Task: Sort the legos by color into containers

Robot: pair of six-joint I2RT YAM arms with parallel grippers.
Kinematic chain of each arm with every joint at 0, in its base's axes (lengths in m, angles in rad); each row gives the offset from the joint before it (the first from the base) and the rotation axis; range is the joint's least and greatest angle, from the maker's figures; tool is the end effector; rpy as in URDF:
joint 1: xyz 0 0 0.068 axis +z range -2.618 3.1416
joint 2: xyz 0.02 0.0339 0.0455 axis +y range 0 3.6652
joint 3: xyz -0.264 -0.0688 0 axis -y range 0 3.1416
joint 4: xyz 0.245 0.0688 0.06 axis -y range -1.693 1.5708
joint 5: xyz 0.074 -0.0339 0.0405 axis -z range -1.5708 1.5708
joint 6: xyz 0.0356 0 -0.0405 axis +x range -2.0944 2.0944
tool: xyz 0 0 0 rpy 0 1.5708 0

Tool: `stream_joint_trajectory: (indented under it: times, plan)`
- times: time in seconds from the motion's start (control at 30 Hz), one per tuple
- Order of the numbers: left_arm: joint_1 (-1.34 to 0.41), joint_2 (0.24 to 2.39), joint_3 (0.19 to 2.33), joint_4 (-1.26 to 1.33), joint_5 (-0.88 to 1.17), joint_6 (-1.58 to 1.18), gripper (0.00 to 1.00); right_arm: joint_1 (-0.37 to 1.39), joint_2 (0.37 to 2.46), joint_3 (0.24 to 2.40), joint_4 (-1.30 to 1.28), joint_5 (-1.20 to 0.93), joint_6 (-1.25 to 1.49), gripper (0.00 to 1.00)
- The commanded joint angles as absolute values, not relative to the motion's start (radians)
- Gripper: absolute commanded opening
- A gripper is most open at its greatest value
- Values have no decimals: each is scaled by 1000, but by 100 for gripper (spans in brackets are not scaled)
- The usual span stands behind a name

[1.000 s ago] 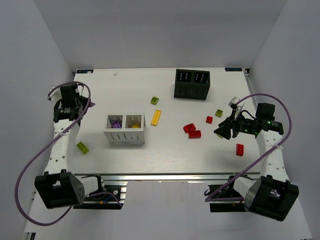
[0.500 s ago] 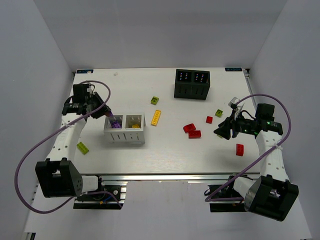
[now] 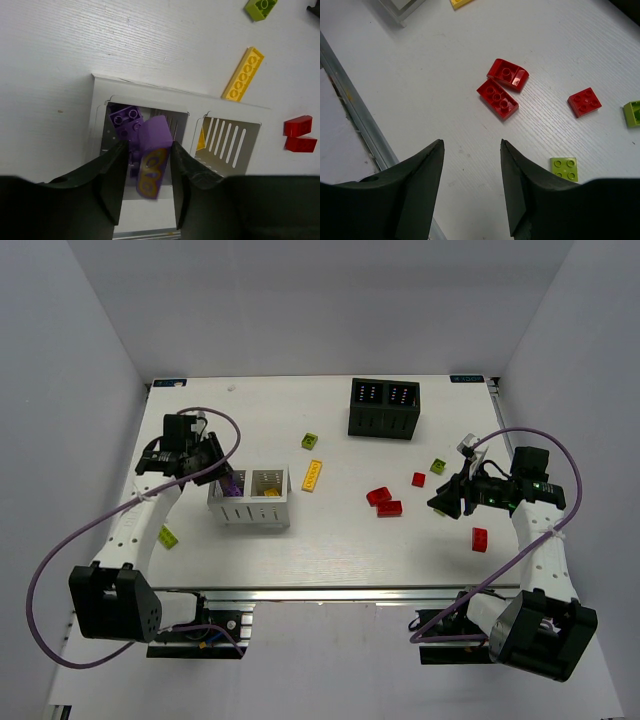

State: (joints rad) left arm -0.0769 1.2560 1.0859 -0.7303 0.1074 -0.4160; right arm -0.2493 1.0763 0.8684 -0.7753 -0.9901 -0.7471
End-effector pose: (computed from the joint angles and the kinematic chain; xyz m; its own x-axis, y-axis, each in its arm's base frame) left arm 0.2568 -0.0236 0.2965 -0.7723 -0.3435 -0.5344 -0.1851 0.9264 -0.3279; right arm 0.1999 -0.0202 0.2762 -0.3785 -0.2883 -0.8796 -0.7783 0.6135 0.1338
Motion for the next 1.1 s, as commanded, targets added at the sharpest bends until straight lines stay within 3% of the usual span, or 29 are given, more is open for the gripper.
stream_joint_trajectory:
  times: [0.0, 0.13, 0.17, 0.33, 0.4, 0.43, 0.47, 0.5, 0.57, 0.6, 0.63, 0.67, 0.7, 0.8, 0.93, 1.07]
  plan:
    - [-97, 1270, 1104, -712, 71, -394, 50, -252, 1080, 859, -752, -1009, -746, 54]
    - [-107, 1276, 1132, -700, 48, -399, 67, -253, 1083, 854, -750, -1011, -749, 55]
    - [-118, 1272, 1138, -698, 45, -400, 75, -253, 1083, 854, -752, -1015, -750, 55]
    - [-118, 1212, 1178, -686, 15, -394, 72, -249, 1075, 844, -758, -1058, -778, 57]
    - [-118, 1117, 1152, -626, -23, -394, 55, -232, 1075, 828, -732, -1081, -763, 58]
    - [-118, 1080, 1138, -609, -32, -393, 41, -227, 1075, 827, -720, -1089, -750, 58]
    - [-118, 1002, 1122, -585, -38, -391, 17, -200, 1077, 825, -680, -1088, -732, 59]
    - [-118, 964, 1085, -548, -28, -368, 8, -187, 1078, 825, -651, -1077, -668, 59]
    - [-107, 893, 1043, -487, 47, -310, 4, -149, 1089, 837, -510, -939, -565, 59]
    - [-107, 837, 1019, -460, 190, -278, 8, -124, 1097, 851, -477, -795, -487, 59]
    - [-107, 825, 984, -442, 259, -255, 19, -103, 1126, 868, -450, -719, -447, 59]
    - [-123, 821, 971, -405, 326, -238, 34, -95, 1149, 893, -415, -642, -410, 60]
    - [-123, 846, 962, -388, 418, -235, 61, -80, 1173, 950, -416, -587, -393, 60]
    - [-132, 967, 965, -322, 671, -270, 91, -66, 1281, 1046, -422, -416, -321, 64]
    - [-208, 1089, 992, -213, 645, -308, 98, -69, 1307, 1022, -356, -440, -239, 67]
    - [-369, 1308, 1254, -372, 466, -221, 98, -83, 1298, 989, -295, -440, -210, 68]
